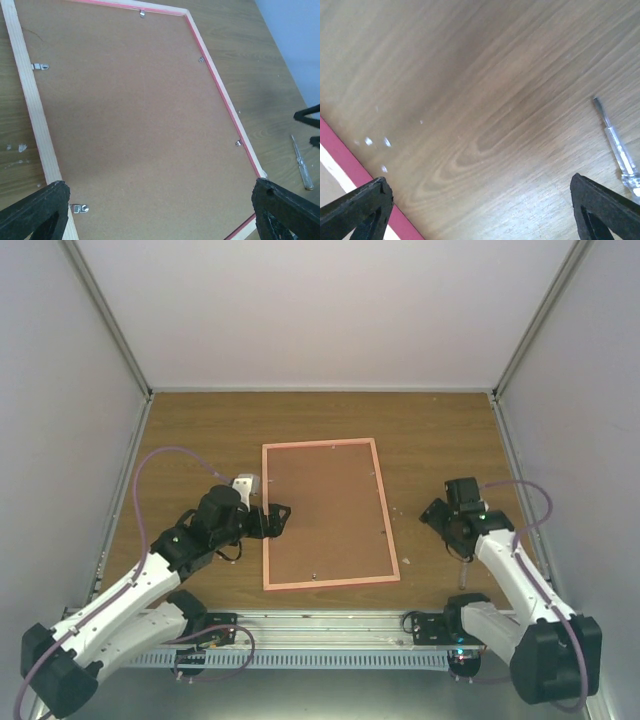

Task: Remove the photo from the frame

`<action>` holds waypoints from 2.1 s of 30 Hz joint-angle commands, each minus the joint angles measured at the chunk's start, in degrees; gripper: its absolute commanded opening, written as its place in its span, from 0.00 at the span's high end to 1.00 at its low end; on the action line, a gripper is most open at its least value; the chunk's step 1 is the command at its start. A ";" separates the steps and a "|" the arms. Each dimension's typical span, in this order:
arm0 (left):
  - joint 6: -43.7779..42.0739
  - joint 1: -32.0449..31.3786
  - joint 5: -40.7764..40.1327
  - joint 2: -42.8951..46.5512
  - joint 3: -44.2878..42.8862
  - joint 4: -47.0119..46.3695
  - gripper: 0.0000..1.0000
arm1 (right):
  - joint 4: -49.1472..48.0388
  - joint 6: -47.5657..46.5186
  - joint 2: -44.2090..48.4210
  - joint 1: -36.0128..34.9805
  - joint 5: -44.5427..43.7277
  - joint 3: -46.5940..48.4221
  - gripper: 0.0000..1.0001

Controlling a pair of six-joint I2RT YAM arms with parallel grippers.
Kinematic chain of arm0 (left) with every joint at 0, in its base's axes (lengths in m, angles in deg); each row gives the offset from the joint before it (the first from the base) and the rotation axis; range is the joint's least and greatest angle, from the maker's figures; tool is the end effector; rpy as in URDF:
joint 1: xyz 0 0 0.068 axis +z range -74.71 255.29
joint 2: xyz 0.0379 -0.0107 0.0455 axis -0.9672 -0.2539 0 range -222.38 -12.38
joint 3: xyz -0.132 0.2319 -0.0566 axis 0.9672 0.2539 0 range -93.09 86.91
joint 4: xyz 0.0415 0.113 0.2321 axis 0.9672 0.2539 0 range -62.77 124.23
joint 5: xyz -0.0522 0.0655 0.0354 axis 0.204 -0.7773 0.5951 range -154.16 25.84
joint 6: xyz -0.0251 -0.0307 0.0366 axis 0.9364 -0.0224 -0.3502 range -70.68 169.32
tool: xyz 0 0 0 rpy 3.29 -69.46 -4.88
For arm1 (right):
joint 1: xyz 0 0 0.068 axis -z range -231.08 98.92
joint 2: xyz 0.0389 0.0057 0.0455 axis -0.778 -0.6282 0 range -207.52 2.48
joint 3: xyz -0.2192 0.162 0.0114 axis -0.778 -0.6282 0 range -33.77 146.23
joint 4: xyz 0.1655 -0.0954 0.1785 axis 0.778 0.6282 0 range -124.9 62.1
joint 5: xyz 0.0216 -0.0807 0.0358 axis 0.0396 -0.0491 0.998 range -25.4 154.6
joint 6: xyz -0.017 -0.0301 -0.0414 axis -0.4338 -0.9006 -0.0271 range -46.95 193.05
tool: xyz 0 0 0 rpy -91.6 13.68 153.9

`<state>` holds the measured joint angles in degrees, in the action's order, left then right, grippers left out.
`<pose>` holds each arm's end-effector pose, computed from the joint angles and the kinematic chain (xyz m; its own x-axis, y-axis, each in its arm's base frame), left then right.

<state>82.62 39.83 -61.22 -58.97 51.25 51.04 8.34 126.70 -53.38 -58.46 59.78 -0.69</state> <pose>0.1461 -0.1061 0.2552 -0.7249 -0.1568 -0.6707 0.2582 0.8409 -0.4756 0.1644 0.0184 0.1925 -0.6129 0.7299 -0.3025 0.6741 0.6828 0.2818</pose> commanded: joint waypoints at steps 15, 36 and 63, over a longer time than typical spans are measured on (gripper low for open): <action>-1.65 0.39 1.05 4.45 1.44 -3.75 0.01 | 4.71 -6.79 -6.05 24.18 1.75 2.51 0.00; -1.92 0.39 0.32 6.14 2.45 -3.83 0.01 | 0.57 -10.07 -13.62 24.09 13.05 -3.07 0.31; -1.54 0.31 1.15 6.42 2.11 -3.86 0.01 | -5.46 -12.85 -24.71 13.22 12.46 8.19 0.90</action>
<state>81.64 39.83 -60.13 -52.94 53.13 49.93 5.94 115.46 -74.60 -43.59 73.85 3.36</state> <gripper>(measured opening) 0.990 0.100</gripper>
